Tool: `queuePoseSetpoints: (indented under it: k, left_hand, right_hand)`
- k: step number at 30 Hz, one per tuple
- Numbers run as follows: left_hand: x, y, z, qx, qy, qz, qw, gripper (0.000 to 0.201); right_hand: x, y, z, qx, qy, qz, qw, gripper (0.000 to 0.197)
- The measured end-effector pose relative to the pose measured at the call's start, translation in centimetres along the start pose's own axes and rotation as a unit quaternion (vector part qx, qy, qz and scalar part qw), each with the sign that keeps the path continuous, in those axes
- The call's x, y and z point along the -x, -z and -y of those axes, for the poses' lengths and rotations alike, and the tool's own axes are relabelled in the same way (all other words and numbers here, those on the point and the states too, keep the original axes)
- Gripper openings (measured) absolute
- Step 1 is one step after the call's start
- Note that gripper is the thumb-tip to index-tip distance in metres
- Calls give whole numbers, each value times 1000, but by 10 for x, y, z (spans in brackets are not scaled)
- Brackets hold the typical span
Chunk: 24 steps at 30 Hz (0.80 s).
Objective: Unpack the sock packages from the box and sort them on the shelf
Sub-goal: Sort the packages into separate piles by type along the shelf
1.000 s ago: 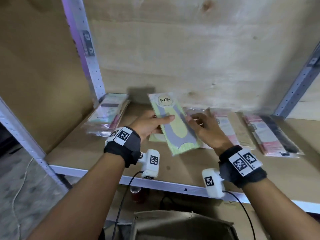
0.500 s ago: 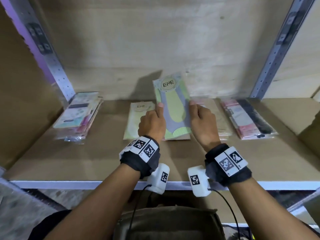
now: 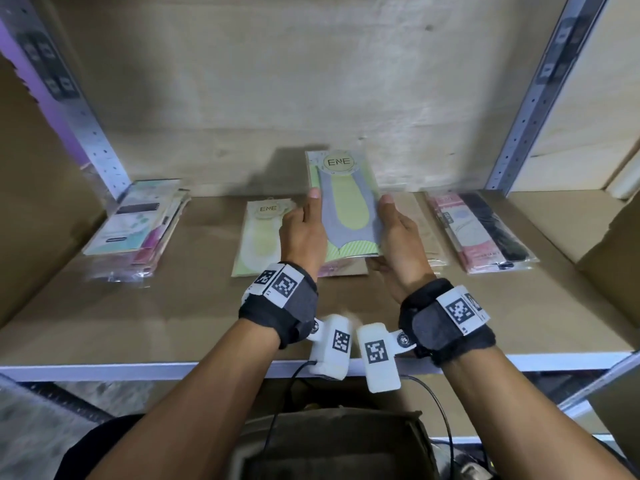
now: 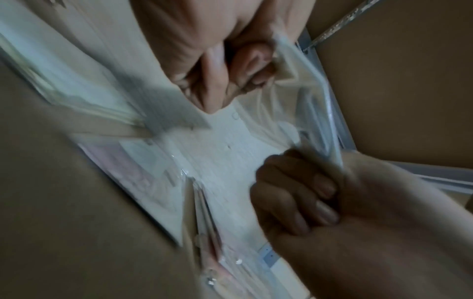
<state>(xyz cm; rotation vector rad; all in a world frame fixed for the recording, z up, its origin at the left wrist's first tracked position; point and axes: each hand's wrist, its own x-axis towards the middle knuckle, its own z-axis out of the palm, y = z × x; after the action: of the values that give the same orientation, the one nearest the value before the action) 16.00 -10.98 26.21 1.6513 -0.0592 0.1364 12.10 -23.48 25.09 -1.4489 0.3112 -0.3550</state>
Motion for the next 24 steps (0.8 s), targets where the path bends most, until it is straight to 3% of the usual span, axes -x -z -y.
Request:
queuePoseSetpoints:
  k: [3,8,11,15,19,24]
  left_hand:
    - [0,7,-8,-75,-21,-41,996,64]
    - [5,18,-26,-233,-25,4,972,69]
    - [6,20,-23,-286,-65,-31,955,71]
    - [1,17,-19,-191,-95,-54,976,62]
    - [0,9,-13,-34,-49,-64,996,61]
    - [-9,23,-16,-111,-67,-1,992,59]
  right_hand:
    - [1,2,3,96,66,-25,993,68]
    - [11,-4,6,198,116,-78,970,69]
    - [11,-7,3,221,130,-78,963,70]
    - [4,-10,2,93,63,-44,993,68]
    - [5,-14,-1,-93,1,8,996,50]
    - [2,-4,-2,-8,2,34,999,55]
